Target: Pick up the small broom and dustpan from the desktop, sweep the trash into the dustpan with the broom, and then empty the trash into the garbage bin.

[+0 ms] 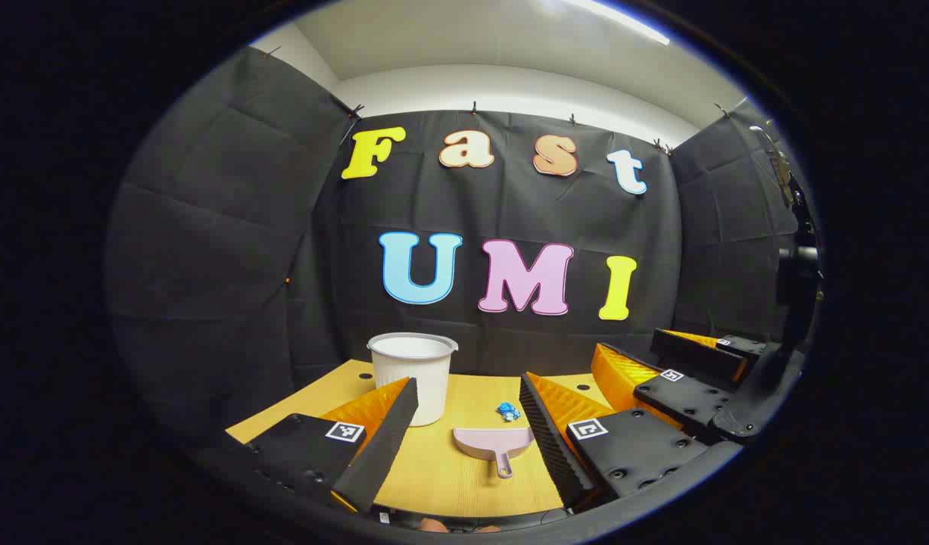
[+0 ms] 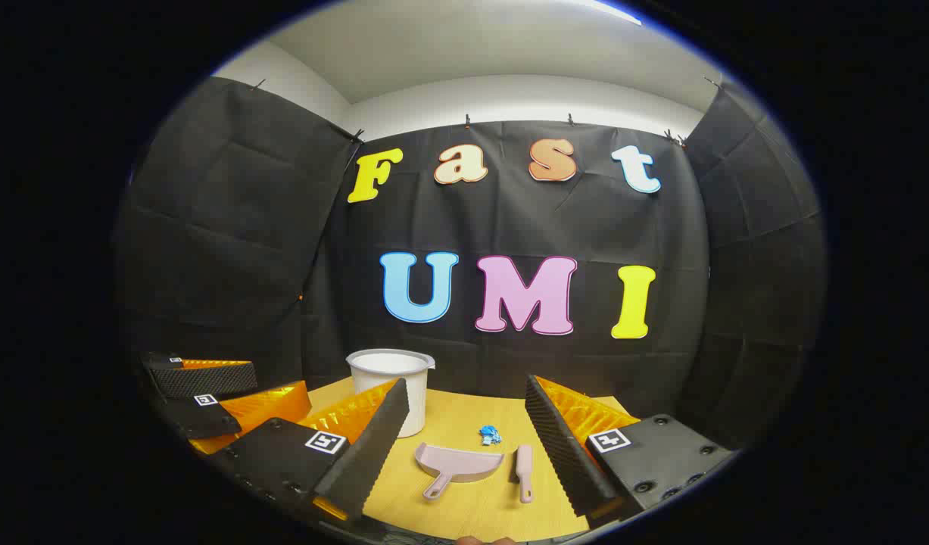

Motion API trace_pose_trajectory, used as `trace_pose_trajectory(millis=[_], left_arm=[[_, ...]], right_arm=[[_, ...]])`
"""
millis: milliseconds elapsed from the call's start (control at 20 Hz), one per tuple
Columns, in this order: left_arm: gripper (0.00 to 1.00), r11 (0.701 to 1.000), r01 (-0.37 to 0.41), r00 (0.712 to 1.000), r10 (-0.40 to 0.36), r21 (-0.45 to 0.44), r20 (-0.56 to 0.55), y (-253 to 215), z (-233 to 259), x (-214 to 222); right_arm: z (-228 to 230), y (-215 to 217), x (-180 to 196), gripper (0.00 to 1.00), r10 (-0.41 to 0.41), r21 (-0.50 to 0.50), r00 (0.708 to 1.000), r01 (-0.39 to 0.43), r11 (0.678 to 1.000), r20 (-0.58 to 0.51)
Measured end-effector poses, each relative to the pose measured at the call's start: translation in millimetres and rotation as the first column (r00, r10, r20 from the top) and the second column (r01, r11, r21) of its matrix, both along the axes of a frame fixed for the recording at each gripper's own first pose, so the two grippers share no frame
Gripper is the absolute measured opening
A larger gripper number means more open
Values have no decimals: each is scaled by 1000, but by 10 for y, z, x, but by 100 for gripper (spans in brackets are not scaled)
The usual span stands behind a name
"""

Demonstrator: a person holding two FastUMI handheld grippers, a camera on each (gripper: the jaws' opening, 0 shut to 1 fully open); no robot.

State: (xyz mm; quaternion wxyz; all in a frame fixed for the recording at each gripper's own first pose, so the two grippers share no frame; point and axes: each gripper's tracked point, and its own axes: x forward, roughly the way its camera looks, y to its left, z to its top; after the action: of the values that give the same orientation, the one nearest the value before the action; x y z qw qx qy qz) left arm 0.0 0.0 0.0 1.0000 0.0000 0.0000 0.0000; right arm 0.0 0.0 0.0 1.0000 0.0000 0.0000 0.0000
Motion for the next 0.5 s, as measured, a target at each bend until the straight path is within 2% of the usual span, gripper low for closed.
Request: trace_pose_trajectory(millis=[350,450,500], left_arm=[[80,1000,6,1000,-6,-12,-9,20,-52,79],[80,1000,13,1000,-13,-18,-12,5,-61,76],[80,1000,21,1000,-21,-22,-16,-11,-80,67]], right_arm=[[-90,-51,3,97,-25,18,999,26,1000,-26],[-112,-41,7,100,-23,12,999,23,1000,-32],[-128,-37,4,97,-19,14,999,19,1000,-38]])
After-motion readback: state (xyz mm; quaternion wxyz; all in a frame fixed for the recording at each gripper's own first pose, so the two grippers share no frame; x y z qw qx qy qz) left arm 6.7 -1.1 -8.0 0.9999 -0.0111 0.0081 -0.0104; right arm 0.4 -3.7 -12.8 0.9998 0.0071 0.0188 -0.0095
